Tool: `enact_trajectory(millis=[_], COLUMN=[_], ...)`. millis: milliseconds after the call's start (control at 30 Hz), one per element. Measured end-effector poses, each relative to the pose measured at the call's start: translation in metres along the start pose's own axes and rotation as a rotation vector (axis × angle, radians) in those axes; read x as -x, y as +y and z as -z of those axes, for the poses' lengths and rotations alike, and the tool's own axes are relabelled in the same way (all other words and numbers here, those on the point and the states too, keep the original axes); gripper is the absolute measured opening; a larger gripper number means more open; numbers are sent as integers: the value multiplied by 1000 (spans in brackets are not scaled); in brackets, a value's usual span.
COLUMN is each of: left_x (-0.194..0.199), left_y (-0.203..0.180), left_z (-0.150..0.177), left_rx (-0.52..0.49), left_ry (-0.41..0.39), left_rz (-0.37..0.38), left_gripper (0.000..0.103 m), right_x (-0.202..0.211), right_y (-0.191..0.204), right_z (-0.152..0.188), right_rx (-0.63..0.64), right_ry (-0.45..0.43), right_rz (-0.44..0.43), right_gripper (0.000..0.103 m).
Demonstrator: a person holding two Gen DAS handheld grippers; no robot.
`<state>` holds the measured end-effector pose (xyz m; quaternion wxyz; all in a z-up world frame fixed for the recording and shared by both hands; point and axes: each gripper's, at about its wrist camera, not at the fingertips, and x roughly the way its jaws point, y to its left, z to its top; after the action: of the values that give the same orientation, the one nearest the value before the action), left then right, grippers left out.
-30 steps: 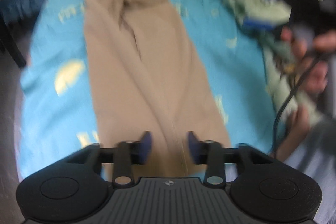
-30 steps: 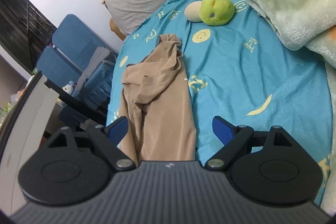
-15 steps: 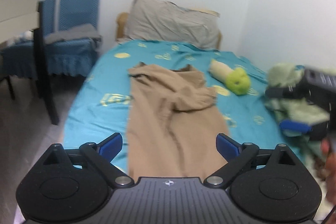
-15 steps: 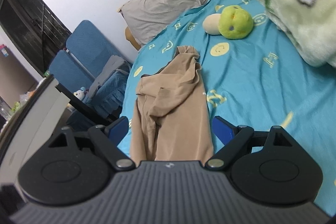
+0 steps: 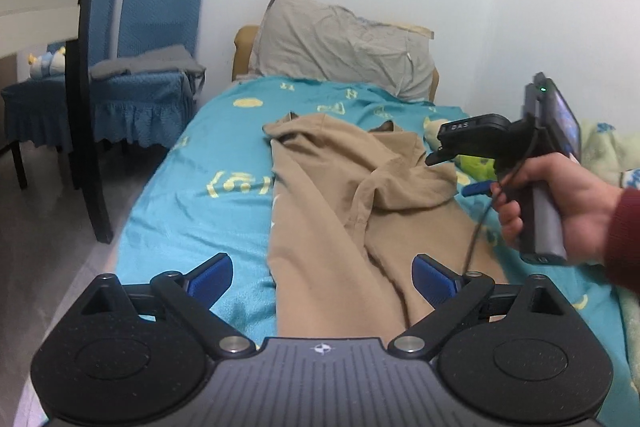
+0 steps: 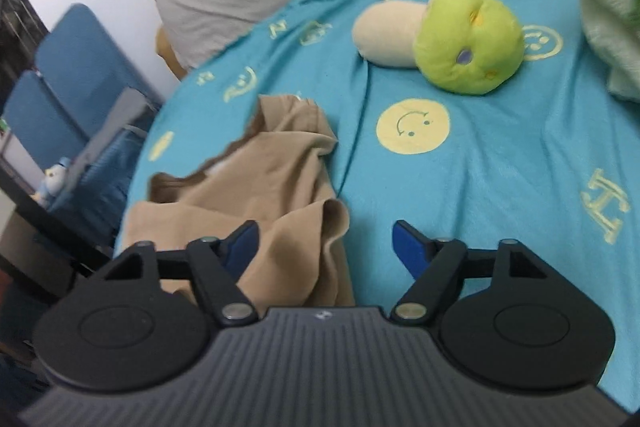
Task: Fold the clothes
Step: 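Grasp the collar end of the folded shirt with the right gripper and lift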
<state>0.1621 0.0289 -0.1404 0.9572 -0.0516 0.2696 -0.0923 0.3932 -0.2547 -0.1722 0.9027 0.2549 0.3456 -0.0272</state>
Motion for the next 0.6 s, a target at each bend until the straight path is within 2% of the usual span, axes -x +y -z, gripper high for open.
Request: enact_trajectory(millis=[67,133,233,333,467,533,600], left_x=[-8,-12,-13,-9,0,4,6], left_y=[6,12,20,23,20,17,13], left_z=[2,1,1,0,-2,-2,-2], left_rx=[29,70,128,155,154,142,119], left_ry=[16,30,40,33,14,9,6], left_rz=[9,17,24,21,17,24,25], left_gripper=[98,98,98,98,98,98,98], right_x=[-7,-2,16,37,63,69,59], right_y=[6,19,46,84,131,145,145], right_z=[-2,-3,-6,-18,-44,-56,-61], right_rx=[35,102,229,340,397,429,473], right_ry=[14,-10,-73,-126,-206,-250,-259], right_rz=[11,6,-17,-78,-175,-185,-120], right_gripper=[25,12,8,7,7,6,6])
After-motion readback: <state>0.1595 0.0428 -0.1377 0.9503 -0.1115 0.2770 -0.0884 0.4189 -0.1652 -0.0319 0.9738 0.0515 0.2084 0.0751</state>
